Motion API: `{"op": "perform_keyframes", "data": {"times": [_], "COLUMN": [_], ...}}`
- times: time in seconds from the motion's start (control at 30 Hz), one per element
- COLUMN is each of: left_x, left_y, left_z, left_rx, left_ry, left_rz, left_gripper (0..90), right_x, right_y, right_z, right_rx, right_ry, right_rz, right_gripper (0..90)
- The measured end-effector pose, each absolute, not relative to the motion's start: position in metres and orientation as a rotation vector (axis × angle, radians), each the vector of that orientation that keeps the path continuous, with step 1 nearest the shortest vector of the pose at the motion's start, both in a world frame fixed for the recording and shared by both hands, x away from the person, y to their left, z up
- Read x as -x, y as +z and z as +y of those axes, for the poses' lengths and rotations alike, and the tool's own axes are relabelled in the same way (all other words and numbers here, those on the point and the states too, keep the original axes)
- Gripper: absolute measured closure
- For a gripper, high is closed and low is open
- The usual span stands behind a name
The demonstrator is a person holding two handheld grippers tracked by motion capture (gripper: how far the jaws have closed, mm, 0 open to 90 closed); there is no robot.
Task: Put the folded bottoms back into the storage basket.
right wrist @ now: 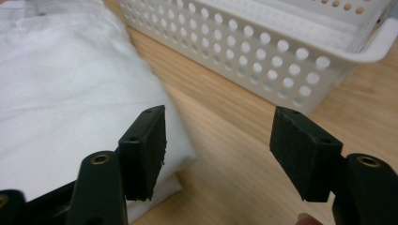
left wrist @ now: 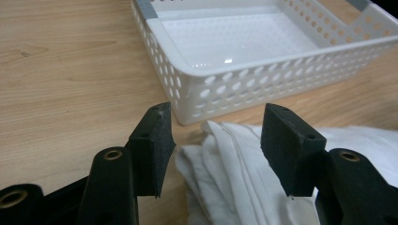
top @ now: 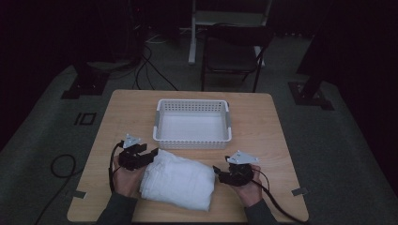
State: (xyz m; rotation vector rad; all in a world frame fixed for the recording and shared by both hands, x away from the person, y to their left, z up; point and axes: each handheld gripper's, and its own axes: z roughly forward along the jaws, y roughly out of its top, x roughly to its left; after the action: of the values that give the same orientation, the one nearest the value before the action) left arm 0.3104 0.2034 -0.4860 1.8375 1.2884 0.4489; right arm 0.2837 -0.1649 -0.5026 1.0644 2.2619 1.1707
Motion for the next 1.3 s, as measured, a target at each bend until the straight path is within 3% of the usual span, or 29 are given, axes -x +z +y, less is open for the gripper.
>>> {"op": "perform_keyframes", "data": {"times": [0.27, 0.53, 0.7, 1.3], "left_x": [-0.292, -0.287, -0.289, -0.295], "left_y": [-0.481, -0.509, -0.519, -0.523], "left_z": [0.209, 0.201, 0.203, 0.166], "left_rx": [-1.834, -1.923, -1.879, -1.879], "left_ry": [0.419, 0.37, 0.318, 0.361], "left_rz": [1.264, 1.29, 1.315, 1.293], "left_gripper": [44.0, 46.5, 46.7, 46.2], "right_x": [-0.272, -0.259, -0.263, -0.29], "right_y": [-0.508, -0.517, -0.527, -0.535], "right_z": [-0.157, -0.131, -0.127, -0.162], "right_rx": [-1.043, -0.947, -0.944, -1.153], "right_ry": [1.188, 1.18, 1.1, 0.973], "right_rz": [2.319, 2.483, 2.49, 2.334], "right_gripper": [33.0, 21.9, 21.7, 23.4]}}
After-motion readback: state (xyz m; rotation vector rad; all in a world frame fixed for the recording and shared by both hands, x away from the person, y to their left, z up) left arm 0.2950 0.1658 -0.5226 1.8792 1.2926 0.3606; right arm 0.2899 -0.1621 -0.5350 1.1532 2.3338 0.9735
